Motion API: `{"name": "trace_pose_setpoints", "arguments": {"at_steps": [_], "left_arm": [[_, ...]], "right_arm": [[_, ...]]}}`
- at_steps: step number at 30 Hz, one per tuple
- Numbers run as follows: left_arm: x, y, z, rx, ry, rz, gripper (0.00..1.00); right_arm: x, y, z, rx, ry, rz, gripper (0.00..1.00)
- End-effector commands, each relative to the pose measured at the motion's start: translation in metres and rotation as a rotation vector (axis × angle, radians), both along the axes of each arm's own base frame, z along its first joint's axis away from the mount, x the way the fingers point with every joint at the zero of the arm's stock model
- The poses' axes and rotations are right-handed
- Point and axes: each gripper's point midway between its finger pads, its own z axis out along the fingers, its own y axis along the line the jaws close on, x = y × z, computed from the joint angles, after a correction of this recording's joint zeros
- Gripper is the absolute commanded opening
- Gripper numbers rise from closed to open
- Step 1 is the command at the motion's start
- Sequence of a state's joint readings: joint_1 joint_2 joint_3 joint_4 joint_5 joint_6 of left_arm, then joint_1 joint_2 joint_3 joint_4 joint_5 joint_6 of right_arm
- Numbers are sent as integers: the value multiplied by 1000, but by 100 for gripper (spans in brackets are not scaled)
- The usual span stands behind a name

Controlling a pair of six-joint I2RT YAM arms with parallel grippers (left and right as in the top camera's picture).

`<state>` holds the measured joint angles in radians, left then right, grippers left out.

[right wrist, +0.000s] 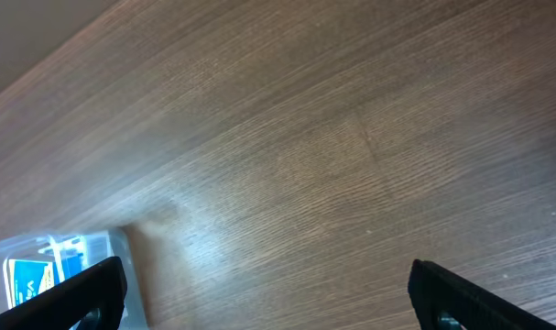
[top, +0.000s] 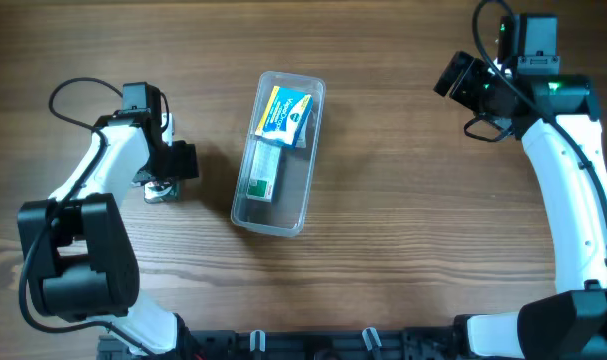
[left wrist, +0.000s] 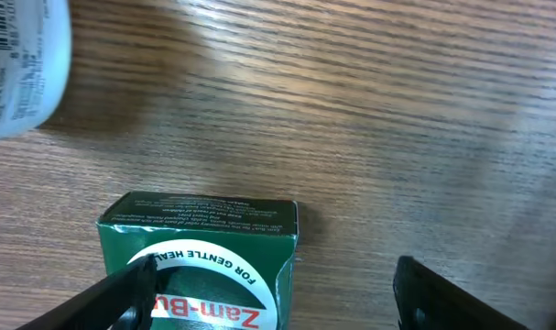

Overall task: Pack container
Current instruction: 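Lower the left gripper over the green Zam-Buk tin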

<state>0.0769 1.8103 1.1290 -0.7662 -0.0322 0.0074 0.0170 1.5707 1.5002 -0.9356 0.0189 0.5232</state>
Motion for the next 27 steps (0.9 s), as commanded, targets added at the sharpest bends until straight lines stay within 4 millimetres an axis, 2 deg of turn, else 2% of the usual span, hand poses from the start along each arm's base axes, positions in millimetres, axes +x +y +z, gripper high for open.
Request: {"name": "trace_pose_setpoints", "arguments": {"at_steps": [1, 4, 7, 11, 13, 14, 18, 21, 27], "left_arm": [[1, -36, -4, -90, 7, -115, 82], [0, -62, -4, -79, 11, -194, 85], [0, -57, -3, 31, 9, -140, 87], [-2, -64, -1, -11, 9, -108, 87], [-2, -65, 7, -16, -7, -70, 93], [0, -65, 14, -16, -19, -66, 96], [5, -60, 41, 7, -91, -55, 100], [3, -44, 37, 97, -79, -42, 100], [-4, -26, 17, 98, -15, 79, 99]], "right_arm": [[1, 3, -5, 11, 12, 8, 100], [1, 3, -5, 11, 12, 8, 100], [1, 3, -5, 11, 12, 8, 100], [1, 3, -5, 11, 12, 8, 100], [1, 3, -5, 11, 12, 8, 100], [1, 3, -5, 11, 12, 8, 100], [1, 3, -5, 11, 12, 7, 100], [1, 3, -5, 11, 12, 8, 100], [1, 3, -5, 11, 12, 8, 100]]}}
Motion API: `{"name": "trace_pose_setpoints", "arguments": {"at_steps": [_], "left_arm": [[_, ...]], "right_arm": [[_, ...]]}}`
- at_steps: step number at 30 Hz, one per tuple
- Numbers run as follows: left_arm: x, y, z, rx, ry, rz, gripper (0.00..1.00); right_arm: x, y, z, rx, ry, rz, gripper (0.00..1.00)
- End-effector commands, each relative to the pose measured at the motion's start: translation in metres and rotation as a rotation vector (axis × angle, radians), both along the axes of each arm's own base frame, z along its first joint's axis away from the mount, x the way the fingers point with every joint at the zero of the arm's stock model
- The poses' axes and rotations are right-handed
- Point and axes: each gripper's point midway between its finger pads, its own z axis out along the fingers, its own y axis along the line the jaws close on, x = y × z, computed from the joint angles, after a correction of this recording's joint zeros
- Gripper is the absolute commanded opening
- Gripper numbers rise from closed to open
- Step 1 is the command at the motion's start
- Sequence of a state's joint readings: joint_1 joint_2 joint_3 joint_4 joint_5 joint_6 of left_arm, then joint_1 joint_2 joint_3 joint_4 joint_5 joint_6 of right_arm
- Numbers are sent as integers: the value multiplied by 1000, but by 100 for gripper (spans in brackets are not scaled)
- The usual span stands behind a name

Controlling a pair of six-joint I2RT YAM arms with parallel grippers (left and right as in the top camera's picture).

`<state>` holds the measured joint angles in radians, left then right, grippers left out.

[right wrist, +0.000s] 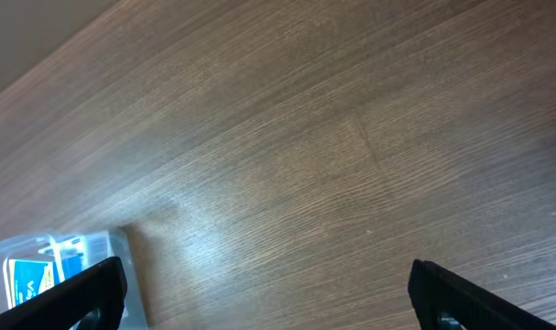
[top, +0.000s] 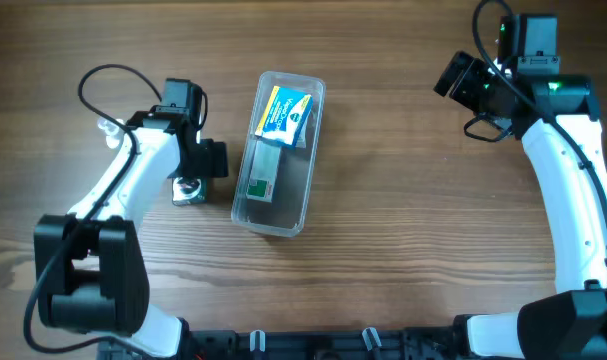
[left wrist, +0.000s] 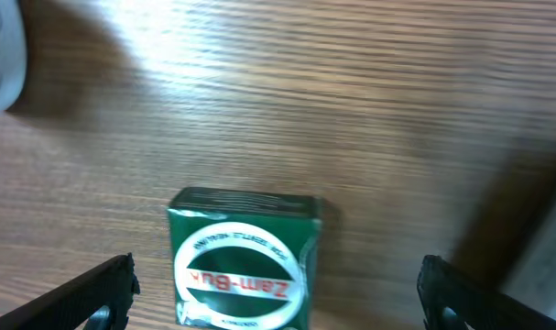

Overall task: Pack container
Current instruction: 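Lower the left gripper over the green Zam-Buk tin, then grasp the Zam-Buk tin and carry it over the container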

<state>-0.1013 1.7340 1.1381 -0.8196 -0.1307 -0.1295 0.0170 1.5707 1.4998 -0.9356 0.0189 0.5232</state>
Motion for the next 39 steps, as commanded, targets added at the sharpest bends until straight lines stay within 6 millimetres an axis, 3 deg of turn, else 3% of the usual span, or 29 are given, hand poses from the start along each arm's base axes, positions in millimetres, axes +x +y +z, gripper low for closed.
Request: {"name": "trace_pose_setpoints", "arguments": {"at_steps": [1, 8, 10, 14, 19, 24, 30, 35, 39], "left_arm": [[-2, 16, -12, -9, 31, 121, 99], [-11, 11, -35, -49, 100, 158, 98], [-13, 7, -39, -71, 115, 156, 93], [-11, 7, -39, -72, 110, 156, 72], [-13, 7, -35, -72, 112, 157, 60], [-12, 6, 3, -79, 53, 153, 59], [-14, -8, 77, -106, -127, 80, 60], [-26, -61, 118, -155, -244, -94, 60], [-29, -118, 120, -191, -279, -256, 63]], "right_arm": [[1, 3, -4, 11, 11, 8, 100], [1, 3, -4, 11, 11, 8, 100], [1, 3, -4, 11, 11, 8, 100], [1, 3, -4, 11, 11, 8, 100], [1, 3, -4, 11, 11, 8, 100], [1, 3, -4, 11, 11, 8, 100], [1, 3, -4, 11, 11, 8, 100], [1, 3, -4, 11, 11, 7, 100], [1, 3, -4, 11, 11, 8, 100]]}}
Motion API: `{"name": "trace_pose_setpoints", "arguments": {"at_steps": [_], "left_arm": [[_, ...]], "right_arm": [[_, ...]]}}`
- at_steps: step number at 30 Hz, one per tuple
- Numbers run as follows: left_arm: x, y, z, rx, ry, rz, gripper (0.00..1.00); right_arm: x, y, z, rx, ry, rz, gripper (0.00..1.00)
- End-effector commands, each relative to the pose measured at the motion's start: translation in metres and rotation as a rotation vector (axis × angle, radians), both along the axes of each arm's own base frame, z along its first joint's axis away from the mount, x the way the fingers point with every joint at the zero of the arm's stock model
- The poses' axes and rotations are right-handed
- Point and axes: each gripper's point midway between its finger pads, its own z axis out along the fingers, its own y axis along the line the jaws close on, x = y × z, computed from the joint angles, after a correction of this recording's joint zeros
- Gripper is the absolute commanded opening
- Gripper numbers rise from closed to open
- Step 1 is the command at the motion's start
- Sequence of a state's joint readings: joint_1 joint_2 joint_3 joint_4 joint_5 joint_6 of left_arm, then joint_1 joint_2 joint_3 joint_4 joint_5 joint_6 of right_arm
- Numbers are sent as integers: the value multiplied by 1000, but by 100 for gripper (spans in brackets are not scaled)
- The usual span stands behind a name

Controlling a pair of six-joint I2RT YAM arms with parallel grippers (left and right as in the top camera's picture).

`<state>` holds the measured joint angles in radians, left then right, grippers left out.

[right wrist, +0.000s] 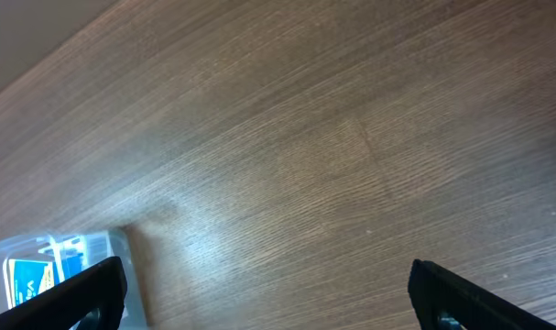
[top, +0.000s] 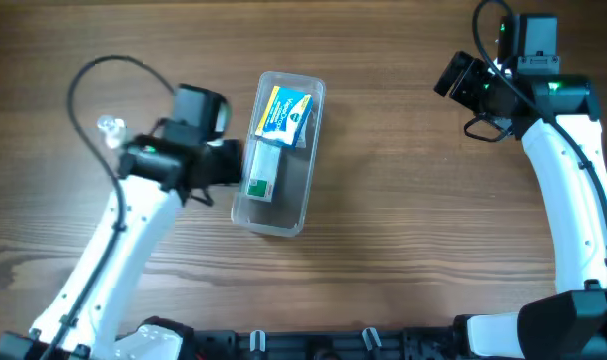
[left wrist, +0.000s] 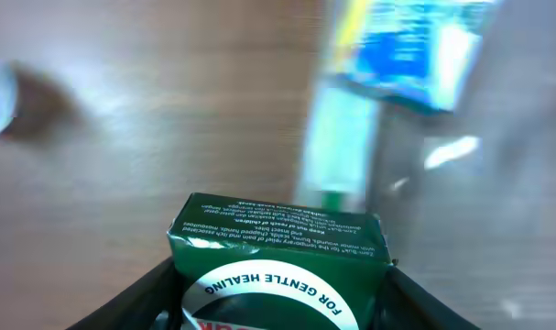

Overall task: Pack container
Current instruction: 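Grasp the Zam-Buk tin and carry it over the container, then lower the Zam-Buk tin into the container beside the Panadol box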

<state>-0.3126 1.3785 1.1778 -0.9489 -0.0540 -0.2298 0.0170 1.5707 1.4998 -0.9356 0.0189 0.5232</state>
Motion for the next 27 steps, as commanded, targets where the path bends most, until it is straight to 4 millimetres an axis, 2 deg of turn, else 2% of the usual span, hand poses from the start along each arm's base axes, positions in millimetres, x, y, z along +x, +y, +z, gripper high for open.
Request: {"name": "trace_pose_setpoints", "arguments": {"at_steps": [1, 5, 9, 12, 16, 20, 27], "left_arm": [[3, -56, 3, -36, -51, -144, 64], [15, -87, -15, -57, -57, -175, 65], [28, -97, -46, -40, -20, -181, 64], [35, -100, -61, -29, -8, -179, 64], [39, -90, -65, 28, -15, -155, 65], [41, -72, -65, 126, -32, -114, 67], [42, -69, -65, 151, -34, -132, 72]], "right_arm": [[1, 3, -4, 11, 11, 8, 100], [1, 3, -4, 11, 11, 8, 100], [1, 3, -4, 11, 11, 8, 100], [1, 3, -4, 11, 11, 8, 100], [1, 3, -4, 11, 11, 8, 100], [1, 3, -4, 11, 11, 8, 100], [1, 3, -4, 11, 11, 8, 100]]}}
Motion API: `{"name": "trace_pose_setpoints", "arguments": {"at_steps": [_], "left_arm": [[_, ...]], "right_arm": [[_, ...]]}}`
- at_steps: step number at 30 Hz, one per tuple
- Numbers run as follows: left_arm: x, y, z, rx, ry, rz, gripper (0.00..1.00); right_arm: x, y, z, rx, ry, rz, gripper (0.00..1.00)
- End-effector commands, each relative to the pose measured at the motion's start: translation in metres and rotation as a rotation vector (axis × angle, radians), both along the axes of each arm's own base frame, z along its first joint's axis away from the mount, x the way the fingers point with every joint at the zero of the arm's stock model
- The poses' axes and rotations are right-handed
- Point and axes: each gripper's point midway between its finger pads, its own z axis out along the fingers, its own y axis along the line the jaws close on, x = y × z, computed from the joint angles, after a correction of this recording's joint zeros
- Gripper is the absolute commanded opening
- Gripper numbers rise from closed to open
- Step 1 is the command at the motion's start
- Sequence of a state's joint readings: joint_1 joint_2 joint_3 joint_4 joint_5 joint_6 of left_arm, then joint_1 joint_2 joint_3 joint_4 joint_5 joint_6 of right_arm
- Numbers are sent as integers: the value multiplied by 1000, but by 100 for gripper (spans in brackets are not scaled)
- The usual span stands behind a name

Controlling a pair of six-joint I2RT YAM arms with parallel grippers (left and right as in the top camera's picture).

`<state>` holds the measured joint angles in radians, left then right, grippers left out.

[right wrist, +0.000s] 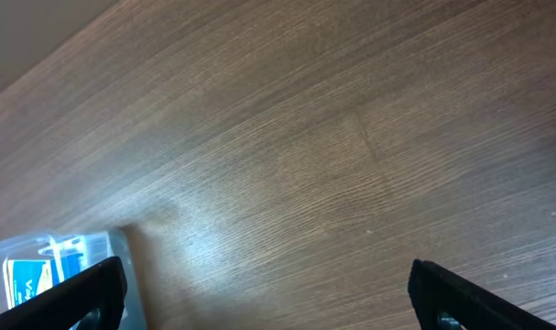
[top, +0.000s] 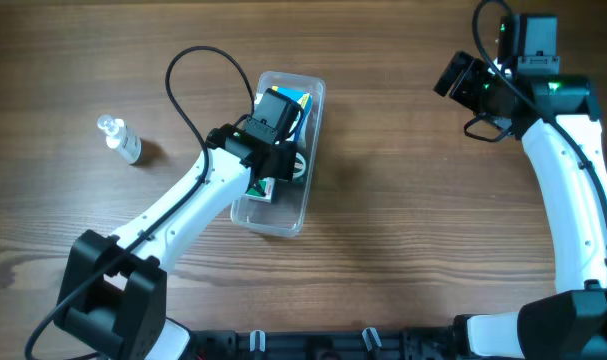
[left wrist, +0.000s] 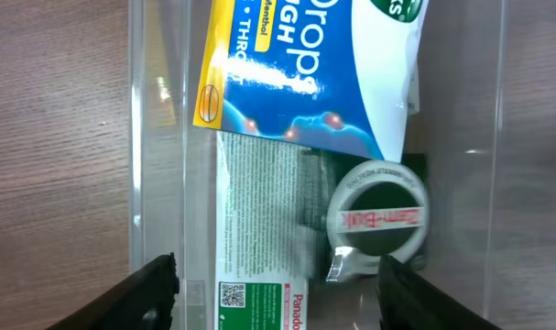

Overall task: Pack container
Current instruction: 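Lower the Zam-Buk tin into the container beside the Panadol box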

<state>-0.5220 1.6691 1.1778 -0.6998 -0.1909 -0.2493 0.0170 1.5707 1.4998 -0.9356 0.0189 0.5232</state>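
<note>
The clear plastic container (top: 279,226) lies mid-table. In the left wrist view it (left wrist: 153,137) holds a blue and yellow cough drops pack (left wrist: 314,64), a white and green Panadol box (left wrist: 259,211) and the green Zam-Buk box (left wrist: 380,215), which rests at the right wall with its round label up. My left gripper (left wrist: 282,302) hangs open above the container's middle (top: 279,150), with nothing between its fingers (left wrist: 149,289). My right gripper (right wrist: 268,293) is open over bare wood at the far right (top: 453,76).
A small clear bottle (top: 123,142) lies on the wooden table (top: 413,220) to the left of the container. The left arm's black cable (top: 188,75) loops above the table behind the container.
My left gripper held the Zam-Buk box beside the container's left wall. Now it is open over the container and the box lies inside. The right arm has not moved.
My left gripper stood open around the Zam-Buk box on the table at the left, then again open at the box nearer the container. Later it was shut on the box by the container's left side. Now the box is in the container.
</note>
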Motion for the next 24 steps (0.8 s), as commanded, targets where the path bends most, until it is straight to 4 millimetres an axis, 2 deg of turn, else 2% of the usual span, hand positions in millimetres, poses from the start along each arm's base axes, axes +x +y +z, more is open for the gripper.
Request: {"name": "trace_pose_setpoints", "arguments": {"at_steps": [1, 4, 8, 11, 12, 13, 15, 19, 24], "left_arm": [[4, 0, 5, 13, -18, -2, 72], [-4, -16, 2, -70, 30, -41, 72], [-6, -23, 2, -88, 31, -50, 71], [-14, -40, 3, -163, 66, -91, 71], [-16, -46, 3, -193, 78, -105, 69], [-16, -54, 4, -231, 84, -122, 61], [-13, -56, 1, -236, 80, -124, 48], [-11, -58, -27, -210, 129, -116, 40], [-13, -56, -66, -176, 204, -88, 37]], "right_arm": [[1, 3, -4, 11, 11, 8, 100], [1, 3, -4, 11, 11, 8, 100], [1, 3, -4, 11, 11, 8, 100], [1, 3, -4, 11, 11, 7, 100], [1, 3, -4, 11, 11, 7, 100], [1, 3, -4, 11, 11, 7, 100], [1, 3, -4, 11, 11, 7, 100], [1, 3, -4, 11, 11, 8, 100], [1, 3, -4, 11, 11, 7, 100]]}}
